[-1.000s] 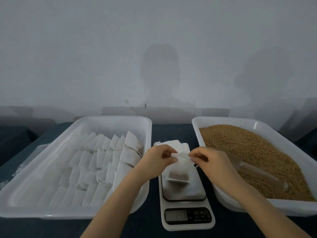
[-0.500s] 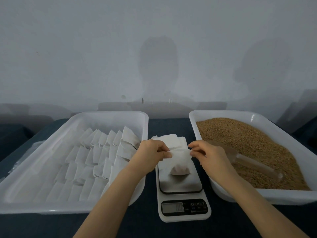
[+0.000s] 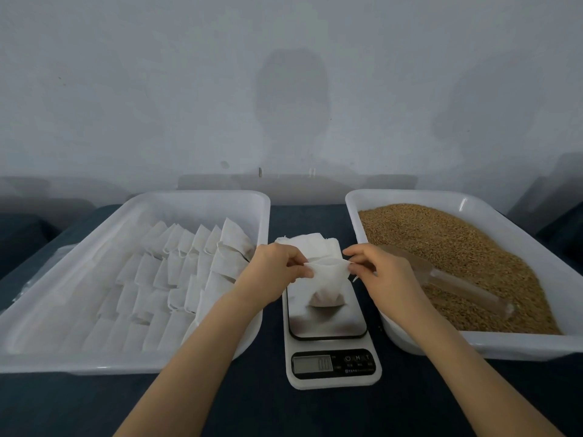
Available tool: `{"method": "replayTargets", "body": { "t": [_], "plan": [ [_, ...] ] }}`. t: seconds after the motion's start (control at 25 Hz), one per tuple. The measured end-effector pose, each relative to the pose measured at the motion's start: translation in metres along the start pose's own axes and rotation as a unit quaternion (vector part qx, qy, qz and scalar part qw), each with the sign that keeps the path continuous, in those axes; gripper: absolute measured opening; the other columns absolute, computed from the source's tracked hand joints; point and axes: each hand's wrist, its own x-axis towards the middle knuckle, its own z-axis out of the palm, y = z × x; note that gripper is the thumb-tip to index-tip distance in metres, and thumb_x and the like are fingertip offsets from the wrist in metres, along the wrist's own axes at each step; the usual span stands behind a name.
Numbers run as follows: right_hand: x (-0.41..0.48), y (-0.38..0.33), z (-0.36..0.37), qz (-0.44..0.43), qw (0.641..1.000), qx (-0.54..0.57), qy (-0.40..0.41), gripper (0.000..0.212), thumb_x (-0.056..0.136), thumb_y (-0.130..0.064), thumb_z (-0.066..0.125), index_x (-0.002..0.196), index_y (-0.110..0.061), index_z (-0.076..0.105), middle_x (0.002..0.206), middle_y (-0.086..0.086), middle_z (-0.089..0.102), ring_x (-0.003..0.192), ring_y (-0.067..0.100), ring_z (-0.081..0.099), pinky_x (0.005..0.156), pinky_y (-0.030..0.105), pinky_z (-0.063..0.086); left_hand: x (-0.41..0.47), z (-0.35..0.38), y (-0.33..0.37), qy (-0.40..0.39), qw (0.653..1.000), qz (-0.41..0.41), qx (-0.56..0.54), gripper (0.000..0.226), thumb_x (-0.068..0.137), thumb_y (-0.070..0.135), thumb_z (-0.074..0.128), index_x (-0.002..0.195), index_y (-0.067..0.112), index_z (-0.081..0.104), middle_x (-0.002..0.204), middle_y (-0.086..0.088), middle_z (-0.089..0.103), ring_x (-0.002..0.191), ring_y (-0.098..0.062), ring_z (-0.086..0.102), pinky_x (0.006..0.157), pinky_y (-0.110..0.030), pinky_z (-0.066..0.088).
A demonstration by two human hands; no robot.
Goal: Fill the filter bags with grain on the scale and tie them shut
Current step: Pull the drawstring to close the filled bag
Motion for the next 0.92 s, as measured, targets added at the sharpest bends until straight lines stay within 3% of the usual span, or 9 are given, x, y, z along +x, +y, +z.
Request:
{"method": "replayTargets", "body": {
  "t": [0.44,0.92],
  "plan": [
    [-0.0003,0.0003,0.0009,-0.002,1.0,-0.008,0.001,0.023,0.09,-0.009,0.06,0.11,-0.017,0.064,0.082,-0.013,0.064,0.077,-0.019,0.053,0.069,-0.005,0.034,0.0014,0.0008,0.0011,-0.012,1.0,-0.007,0.017,0.016,0.084,0.028,0.073,0.094,0.016,0.071,0.063,0.019,0.053,0.062,0.0,0.053,0.057,-0.006,0.035],
    [-0.0007,0.0007,0.0009,-0.004,1.0,-0.011,-0.003,0.024,0.09,-0.009,0.06,0.111,-0.018,0.064,0.082,-0.013,0.063,0.076,-0.019,0.053,0.069,-0.004,0.035,0.0026,0.002,-0.0009,-0.007,1.0,-0.01,0.008,0.018,0.082,0.029,0.075,0.096,0.018,0.072,0.067,0.023,0.055,0.064,0.004,0.054,0.054,-0.001,0.038]
  ]
}}
